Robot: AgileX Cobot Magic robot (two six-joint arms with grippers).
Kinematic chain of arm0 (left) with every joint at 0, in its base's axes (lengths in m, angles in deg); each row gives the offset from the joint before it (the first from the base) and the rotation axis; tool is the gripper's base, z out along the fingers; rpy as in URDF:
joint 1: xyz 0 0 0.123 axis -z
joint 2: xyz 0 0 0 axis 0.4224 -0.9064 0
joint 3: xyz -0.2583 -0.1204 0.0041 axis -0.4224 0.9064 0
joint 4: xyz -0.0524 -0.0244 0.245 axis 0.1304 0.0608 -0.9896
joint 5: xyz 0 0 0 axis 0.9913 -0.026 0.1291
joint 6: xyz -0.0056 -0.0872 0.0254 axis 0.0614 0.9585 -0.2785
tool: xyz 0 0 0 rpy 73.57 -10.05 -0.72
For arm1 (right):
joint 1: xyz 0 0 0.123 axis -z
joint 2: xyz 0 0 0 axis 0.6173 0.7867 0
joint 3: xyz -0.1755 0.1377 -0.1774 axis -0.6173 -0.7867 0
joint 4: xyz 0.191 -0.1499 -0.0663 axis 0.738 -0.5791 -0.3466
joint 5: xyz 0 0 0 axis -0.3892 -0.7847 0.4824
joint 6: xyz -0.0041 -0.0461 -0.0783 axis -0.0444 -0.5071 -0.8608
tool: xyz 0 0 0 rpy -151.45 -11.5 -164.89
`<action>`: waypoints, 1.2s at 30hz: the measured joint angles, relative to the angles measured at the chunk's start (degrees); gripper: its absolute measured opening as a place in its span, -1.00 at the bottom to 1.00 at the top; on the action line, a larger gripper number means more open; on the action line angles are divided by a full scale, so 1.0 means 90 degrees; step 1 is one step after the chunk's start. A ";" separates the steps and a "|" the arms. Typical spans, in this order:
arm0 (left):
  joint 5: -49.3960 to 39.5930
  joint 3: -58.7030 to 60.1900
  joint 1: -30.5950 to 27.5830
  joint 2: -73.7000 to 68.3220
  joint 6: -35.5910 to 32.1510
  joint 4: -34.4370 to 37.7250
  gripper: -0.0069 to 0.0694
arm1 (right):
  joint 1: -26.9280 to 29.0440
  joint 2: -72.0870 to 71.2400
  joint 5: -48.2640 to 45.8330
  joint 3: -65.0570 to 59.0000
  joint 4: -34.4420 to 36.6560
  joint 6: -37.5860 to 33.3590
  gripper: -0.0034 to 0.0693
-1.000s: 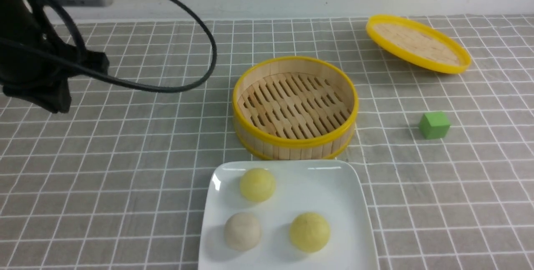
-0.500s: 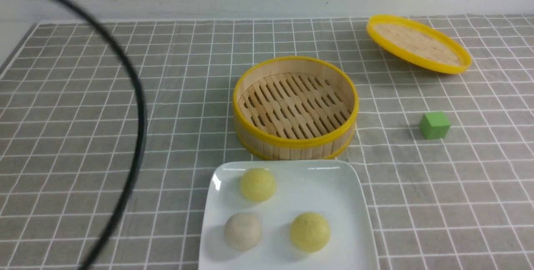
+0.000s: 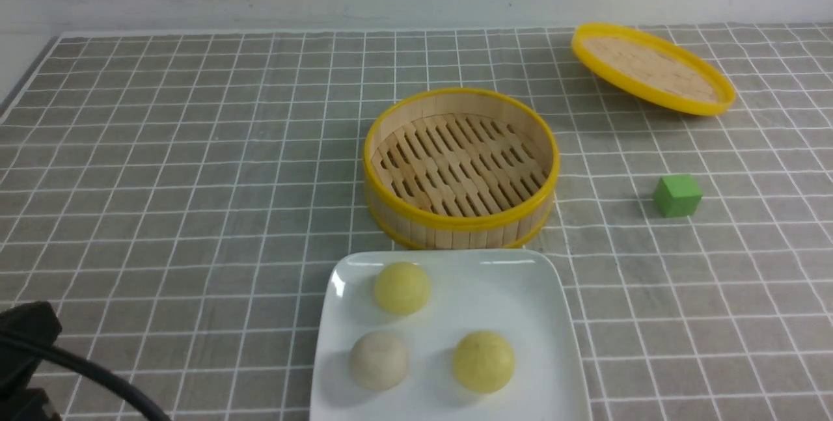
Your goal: Put the steamed buns into the plate on the grey tablecloth.
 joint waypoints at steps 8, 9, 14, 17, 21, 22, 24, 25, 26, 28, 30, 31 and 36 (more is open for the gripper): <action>0.0052 0.0348 0.0000 0.0000 0.0012 -0.0607 -0.63 | 0.0000 0.0000 0.0000 0.0000 0.0000 -0.0006 -0.65; 0.0112 0.0348 0.0000 0.0000 0.0029 -0.0691 -0.63 | 0.0000 0.0000 0.0000 0.0000 0.0000 -0.0011 -0.65; 0.0155 0.0446 0.0000 0.0053 0.0029 -0.0773 -0.60 | 0.0000 0.0000 0.0000 0.0000 0.0000 -0.0019 -0.63; 0.0116 0.0786 0.0000 0.0583 0.0029 -0.1022 -0.59 | 0.0000 0.0000 0.0000 0.0000 0.0000 -0.0019 -0.62; 0.0222 0.1409 -0.0185 0.1282 0.0035 -0.1344 -0.58 | 0.0000 0.0000 0.0000 0.0000 0.0000 -0.0019 -0.62; 0.0417 0.1768 -0.0356 0.1559 0.0034 -0.1391 -0.58 | 0.0000 0.0000 0.0000 0.0000 0.0000 -0.0019 -0.61; 0.0544 0.1980 -0.0467 0.1699 0.0034 -0.1394 -0.58 | 0.0000 0.0000 0.0000 0.0000 0.0000 -0.0019 -0.61; 0.0722 0.2277 -0.0634 0.1815 0.0028 -0.1410 -0.58 | 0.0000 0.0000 0.0000 0.0000 0.0000 -0.0019 -0.60; 0.0770 0.2432 -0.0682 0.1830 0.0028 -0.1415 -0.57 | 0.0000 0.0000 -0.0006 0.0000 0.0000 -0.0019 -0.60; 0.0809 0.2587 -0.0728 0.1848 0.0028 -0.1439 -0.57 | 0.0000 0.0000 -0.0006 0.0000 0.0000 -0.0019 -0.59; 0.0859 0.2602 -0.0727 0.1853 0.0028 -0.1462 -0.56 | 0.0000 0.0000 -0.0006 0.0000 0.0000 -0.0019 -0.58; 0.0845 0.2602 -0.0711 0.1853 0.0028 -0.1462 -0.56 | 0.0000 0.0000 -0.0006 0.0000 0.0000 -0.0019 -0.58; 0.0825 0.2602 -0.0620 0.1853 0.0028 -0.1477 -0.54 | 0.0000 0.0000 -0.0006 0.0000 0.0000 -0.0019 -0.56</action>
